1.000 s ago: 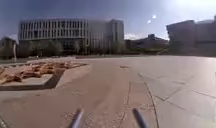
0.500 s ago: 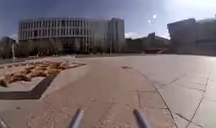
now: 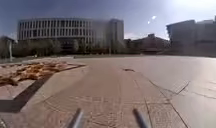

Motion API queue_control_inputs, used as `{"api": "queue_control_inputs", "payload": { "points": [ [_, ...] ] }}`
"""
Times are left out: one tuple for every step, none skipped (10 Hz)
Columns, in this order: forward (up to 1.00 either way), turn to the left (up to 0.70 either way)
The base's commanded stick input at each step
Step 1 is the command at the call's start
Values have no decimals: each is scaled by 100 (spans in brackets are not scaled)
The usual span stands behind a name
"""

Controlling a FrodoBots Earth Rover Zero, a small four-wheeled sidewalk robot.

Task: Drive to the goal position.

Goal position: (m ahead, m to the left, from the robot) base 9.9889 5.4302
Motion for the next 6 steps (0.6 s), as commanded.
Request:
{"api": "queue_control_inputs", "payload": {
  "points": [
    [100,-2],
    [100,-2],
    [100,-2],
    [100,-2],
    [100,-2],
    [100,-2]
  ]
}}
